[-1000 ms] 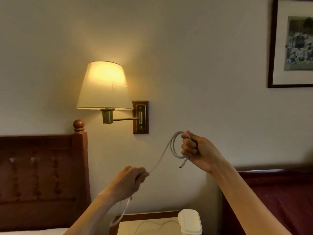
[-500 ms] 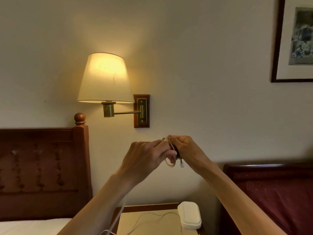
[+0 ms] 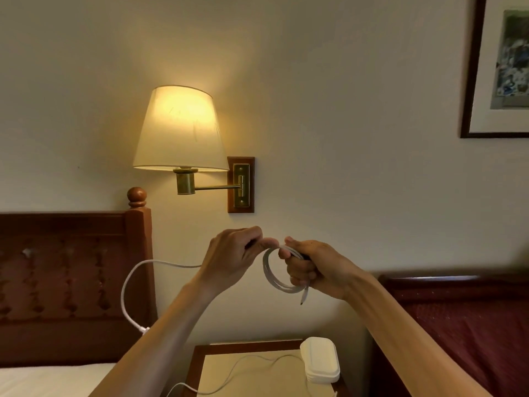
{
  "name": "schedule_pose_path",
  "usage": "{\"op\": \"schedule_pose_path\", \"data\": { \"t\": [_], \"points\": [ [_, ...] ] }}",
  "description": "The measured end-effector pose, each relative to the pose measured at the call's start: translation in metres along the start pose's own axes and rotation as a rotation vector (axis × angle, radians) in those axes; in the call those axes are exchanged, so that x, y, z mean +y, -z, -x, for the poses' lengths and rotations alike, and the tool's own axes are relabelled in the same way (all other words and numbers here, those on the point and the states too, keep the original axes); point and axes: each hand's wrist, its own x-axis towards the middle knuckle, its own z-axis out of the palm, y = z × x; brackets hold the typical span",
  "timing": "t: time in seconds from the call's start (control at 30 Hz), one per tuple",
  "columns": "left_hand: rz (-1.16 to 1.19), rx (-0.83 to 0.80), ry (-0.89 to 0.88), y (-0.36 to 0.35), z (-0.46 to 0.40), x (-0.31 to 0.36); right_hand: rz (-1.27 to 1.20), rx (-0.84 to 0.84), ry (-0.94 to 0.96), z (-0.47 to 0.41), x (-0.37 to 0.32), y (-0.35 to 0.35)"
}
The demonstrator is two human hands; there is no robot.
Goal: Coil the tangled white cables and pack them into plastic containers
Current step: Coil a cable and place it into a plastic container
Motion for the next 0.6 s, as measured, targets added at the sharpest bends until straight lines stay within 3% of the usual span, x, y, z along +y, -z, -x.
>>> {"op": "schedule_pose_path", "data": {
  "t": [0.13,0.27,0.47,0.53,0.6],
  "points": [
    [0.102,-0.007,0.051,-0.005,0.005,-0.012,-0.297,-0.069,-0.015,-0.002,0.0,0.001],
    [0.094,-0.029,0.094,-0.005,0.033,-0.052,-0.477,-0.014,0.049,0.004,-0.01,0.01],
    [0.114,0.003,0.247,-0.001,0.085,-0.087,-0.495,0.064,0.185,0.014,-0.024,0.027],
    [0.042,-0.167,0.352,-0.003,0.088,-0.071,-0.377,0.136,0.197,0.01,-0.021,0.024],
    [-0.057,-0.467,0.318,-0.004,0.08,-0.038,-0.195,0.241,0.214,0.002,-0.017,0.018]
  ]
}}
